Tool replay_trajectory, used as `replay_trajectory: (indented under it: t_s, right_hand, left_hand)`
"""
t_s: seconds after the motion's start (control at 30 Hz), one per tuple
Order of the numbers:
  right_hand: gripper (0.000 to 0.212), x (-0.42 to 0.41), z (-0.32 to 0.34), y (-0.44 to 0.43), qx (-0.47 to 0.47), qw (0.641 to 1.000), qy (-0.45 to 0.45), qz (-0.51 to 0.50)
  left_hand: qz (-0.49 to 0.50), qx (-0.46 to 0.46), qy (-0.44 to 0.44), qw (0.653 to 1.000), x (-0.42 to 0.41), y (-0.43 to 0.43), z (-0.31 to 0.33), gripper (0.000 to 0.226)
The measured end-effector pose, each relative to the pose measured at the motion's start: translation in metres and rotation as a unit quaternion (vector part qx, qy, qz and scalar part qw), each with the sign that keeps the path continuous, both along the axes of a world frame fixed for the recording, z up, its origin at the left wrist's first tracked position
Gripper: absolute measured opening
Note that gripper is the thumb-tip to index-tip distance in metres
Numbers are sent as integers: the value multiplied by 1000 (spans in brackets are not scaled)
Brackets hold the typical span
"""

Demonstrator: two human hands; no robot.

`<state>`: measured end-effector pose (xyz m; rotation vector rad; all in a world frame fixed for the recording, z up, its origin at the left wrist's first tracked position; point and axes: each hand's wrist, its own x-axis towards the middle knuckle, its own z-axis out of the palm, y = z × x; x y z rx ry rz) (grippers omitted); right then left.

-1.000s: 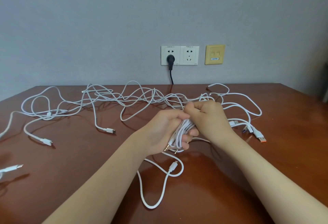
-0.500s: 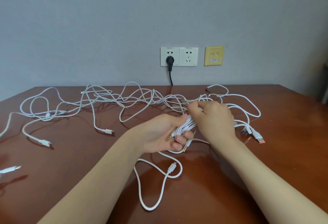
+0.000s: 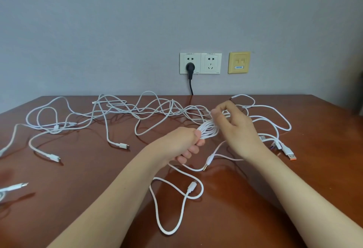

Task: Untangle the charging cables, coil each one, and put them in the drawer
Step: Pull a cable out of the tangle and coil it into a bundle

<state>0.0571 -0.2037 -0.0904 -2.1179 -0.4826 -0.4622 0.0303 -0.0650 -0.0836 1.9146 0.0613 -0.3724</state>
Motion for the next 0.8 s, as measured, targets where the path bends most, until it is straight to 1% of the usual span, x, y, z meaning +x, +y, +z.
replay_trajectory:
  t_s: [0.03,0.07,0.17,0.23,0.3,0.37,0.43,0.5,0.57,0.63,0.7,0.77,0.8]
  right_hand:
    - [23,1,2,-2,8,1000,13,4]
    - [23,1,3,-3,-4,1000,19,4]
    - [28,1,3,-7,-135,991,10,-13]
    - [28,1,0,-6,-186,983,5,-3]
    - [21,0,-1,-5,-196,980,-16,7]
    - [13,-1,1,-5,-174,983,-54,9]
    - [10,-1,3,-5,-164,981,-97,23]
    - [11,-4,2,-2,-162,973,-158,42]
    - [13,-3,1,0,-146,967,-205,51]
    - [14,0,0,-1,-118,971,-206,39]
    - [12,4,1,-5,-82,979,-183,24]
    - [6,5,3,-7,-40,988,-144,28]
    - [9,5,4,-7,-13,993,-113,37]
  left_hand:
    - [13,4,-5,1000,2,2,0,35]
    - [23,4,-12,1000,3,4,1,35]
    - [49,29,-37,998,5,7,2,36]
    - [71,70,-62,993,6,8,0,35]
    - [85,87,-80,989,6,10,-2,35]
    - [96,104,-98,985,8,13,-3,34]
    - [121,130,-112,978,12,14,-4,34]
    - [132,150,-113,973,13,15,-3,34]
    - [83,177,-122,973,11,16,-6,34]
    - [-9,195,-147,970,8,16,-12,31]
    - [-85,180,-165,966,4,11,-16,28]
    - [-121,151,-179,965,2,8,-16,29]
    - [-127,145,-191,963,2,8,-14,31]
